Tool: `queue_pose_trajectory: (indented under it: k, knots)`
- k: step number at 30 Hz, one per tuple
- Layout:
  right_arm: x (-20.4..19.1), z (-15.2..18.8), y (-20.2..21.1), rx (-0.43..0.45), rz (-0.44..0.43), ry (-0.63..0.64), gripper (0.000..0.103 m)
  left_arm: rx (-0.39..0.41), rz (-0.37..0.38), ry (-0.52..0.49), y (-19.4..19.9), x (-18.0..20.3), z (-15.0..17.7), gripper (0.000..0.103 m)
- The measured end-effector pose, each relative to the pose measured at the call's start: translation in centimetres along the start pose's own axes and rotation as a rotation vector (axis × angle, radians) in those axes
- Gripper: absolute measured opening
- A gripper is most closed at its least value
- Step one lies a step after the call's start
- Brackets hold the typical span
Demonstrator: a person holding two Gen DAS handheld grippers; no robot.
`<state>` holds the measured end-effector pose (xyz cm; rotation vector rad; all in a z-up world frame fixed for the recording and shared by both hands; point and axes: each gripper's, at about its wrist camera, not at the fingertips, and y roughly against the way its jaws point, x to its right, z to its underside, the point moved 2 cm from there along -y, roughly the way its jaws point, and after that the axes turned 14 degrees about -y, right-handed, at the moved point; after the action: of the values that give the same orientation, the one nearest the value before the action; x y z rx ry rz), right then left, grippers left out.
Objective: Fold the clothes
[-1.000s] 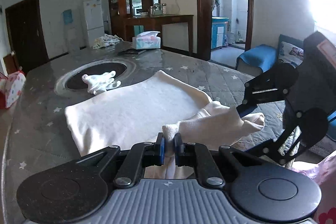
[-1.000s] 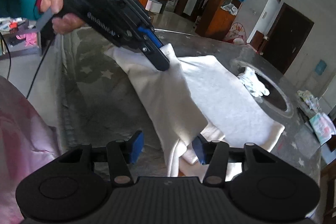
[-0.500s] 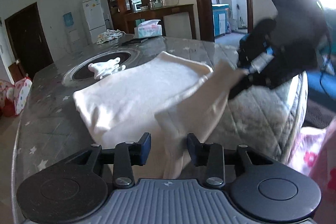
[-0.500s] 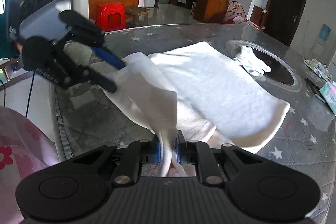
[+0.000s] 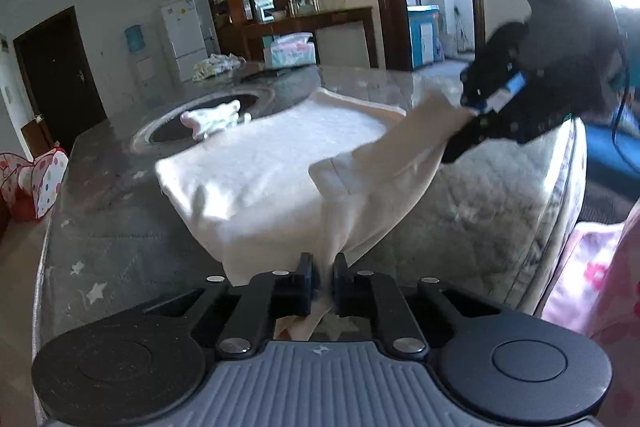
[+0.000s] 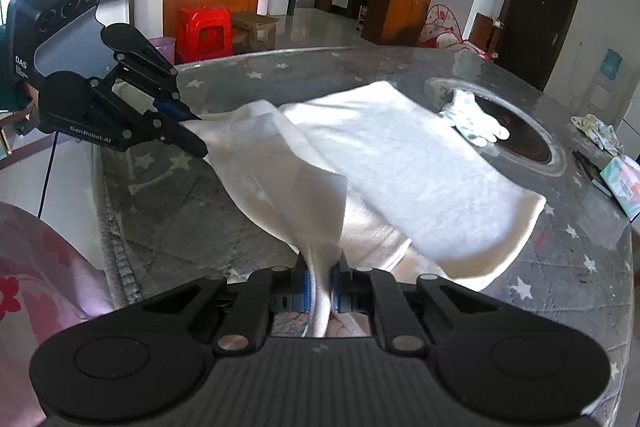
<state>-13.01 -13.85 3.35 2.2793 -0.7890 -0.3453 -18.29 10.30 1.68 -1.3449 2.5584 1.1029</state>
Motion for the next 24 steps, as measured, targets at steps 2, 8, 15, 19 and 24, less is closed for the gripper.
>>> queue_pose_trajectory:
  k: [2, 8, 15, 19, 24]
  knots:
    - [-0.2, -0.2, 0.8, 0.012, -0.007, 0.005, 0.008, 0.02, 0.007, 0.001, 0.9, 0.0, -0.5, 0.009]
    - [-1.4, -0.5, 4.3, 0.024, -0.056, 0.024, 0.008, 0.067, 0.027, 0.048, 4.7, 0.1, -1.9, 0.008]
    - [-4.1, -0.1, 9.1, 0.001, -0.131, 0.046, 0.008, 0.089, 0.047, 0.044, 8.9, 1.4, -3.0, 0.008]
    - [-3.6, -1.1, 8.8, 0.016, -0.1, 0.037, 0.008, 0.097, 0.02, 0.039, 7.6, 0.5, -3.9, 0.008]
    - [-0.9, -2.6, 7.4, 0.045, -0.033, -0.021, 0.007, 0.089, 0.002, 0.034, 4.6, -1.7, -5.0, 0.008]
